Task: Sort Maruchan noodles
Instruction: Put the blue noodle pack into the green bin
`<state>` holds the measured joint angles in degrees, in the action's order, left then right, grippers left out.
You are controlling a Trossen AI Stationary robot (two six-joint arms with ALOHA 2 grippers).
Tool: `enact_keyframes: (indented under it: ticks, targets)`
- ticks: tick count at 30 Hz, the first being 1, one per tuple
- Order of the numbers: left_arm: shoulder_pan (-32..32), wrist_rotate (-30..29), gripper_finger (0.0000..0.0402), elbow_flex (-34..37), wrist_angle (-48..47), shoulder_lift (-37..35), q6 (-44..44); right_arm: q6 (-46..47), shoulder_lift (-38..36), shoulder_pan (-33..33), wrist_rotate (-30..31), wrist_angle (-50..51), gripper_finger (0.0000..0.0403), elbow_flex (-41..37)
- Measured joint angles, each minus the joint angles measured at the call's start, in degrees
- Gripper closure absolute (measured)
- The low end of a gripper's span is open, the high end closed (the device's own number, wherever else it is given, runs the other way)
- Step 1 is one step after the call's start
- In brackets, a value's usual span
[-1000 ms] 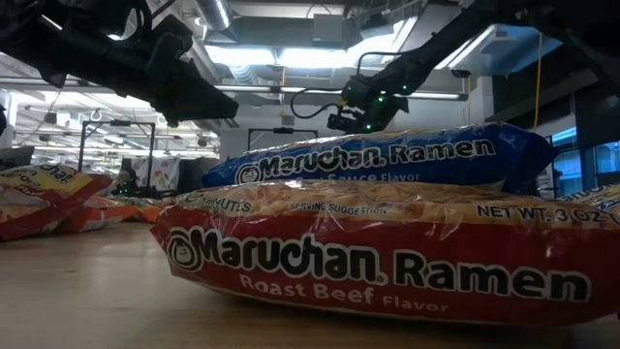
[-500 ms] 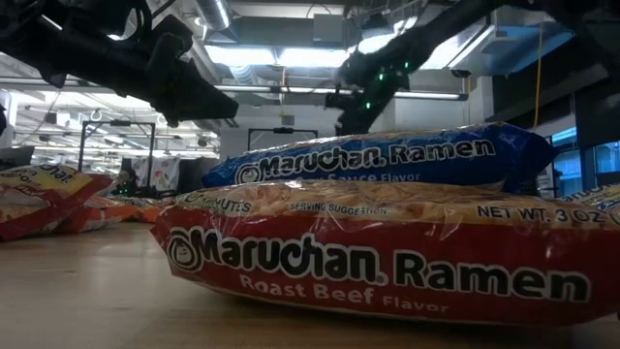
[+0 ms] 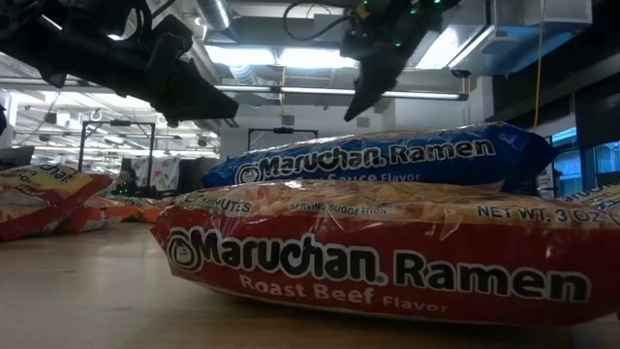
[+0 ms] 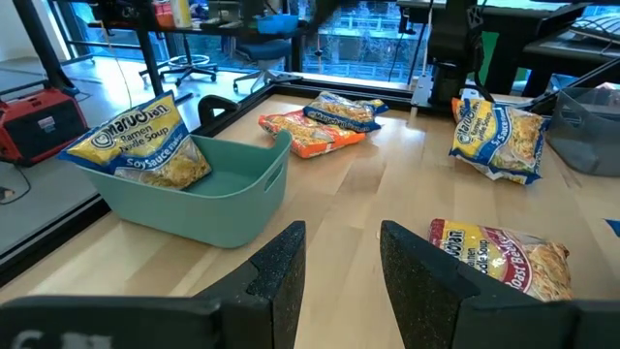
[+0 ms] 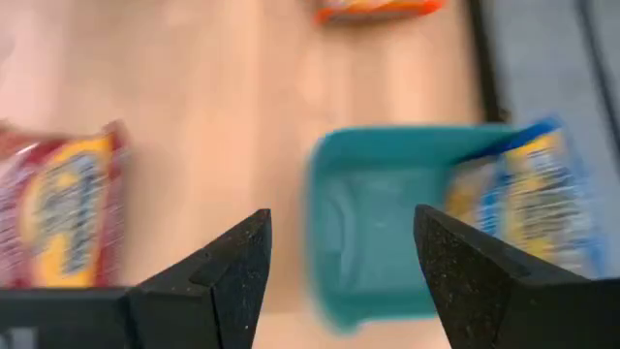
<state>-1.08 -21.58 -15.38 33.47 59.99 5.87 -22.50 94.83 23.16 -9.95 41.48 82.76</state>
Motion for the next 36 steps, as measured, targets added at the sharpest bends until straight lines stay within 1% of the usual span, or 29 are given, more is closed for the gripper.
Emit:
enact_keyframes:
  ticks: [3, 7, 10, 12, 15, 17, 19, 21, 25, 31, 36]
  targets:
    - [0.00, 0.02, 0.0273, 0.00, 0.02, 0.02, 0.06, 3.92, -4.43, -4.86, 0.51, -5.04, 0.0167, -8.54]
    - [0.00, 1.53, 0.0273, 0.00, 0.02, 0.02, 1.16, 9.85, -9.69, -12.52, 0.97, -17.06, 0.0167, -20.54]
    - [-0.02, 3.38, 0.0273, 0.00, 0.02, 0.02, 1.58, 13.74, -11.91, -18.06, 2.48, -25.52, 0.0167, -27.69]
    - [-0.04, 4.09, 0.0273, 0.00, 0.00, 0.02, 2.62, 15.99, -12.09, -21.02, 4.61, -29.43, 0.0167, -30.95]
    - [-0.06, 4.27, 0.0273, 0.00, 0.00, 0.02, 3.52, 19.16, -12.09, -24.23, 8.68, -31.65, 0.0167, -33.78]
    - [-0.07, 4.51, 0.0273, 0.00, 0.00, 0.02, 4.98, 20.83, -12.09, -25.63, 10.12, -32.27, 0.0167, -35.19]
    - [-0.07, 5.67, 0.0273, 0.00, 0.02, 0.02, 6.10, 22.07, -12.09, -26.67, 10.52, -32.55, 0.0167, -36.16]
    - [-0.31, 6.55, 0.0273, 0.00, 0.00, 0.06, 6.82, 22.25, -12.09, -27.50, 10.47, -35.39, 0.0167, -37.14]
    - [-1.77, 5.84, 0.0273, -1.30, -0.13, 2.11, 8.13, 22.16, -12.09, -28.22, 10.36, -39.62, 0.0167, -39.78]
    - [-4.19, 6.10, 0.0273, -6.86, -0.15, 11.50, 8.15, 23.86, -12.09, -28.18, 8.85, -44.07, 0.0167, -42.11]
    - [-5.23, 7.31, 0.0273, -11.52, -0.07, 19.12, 8.15, 26.49, -12.07, -28.19, 5.33, -50.46, 0.0167, -45.90]
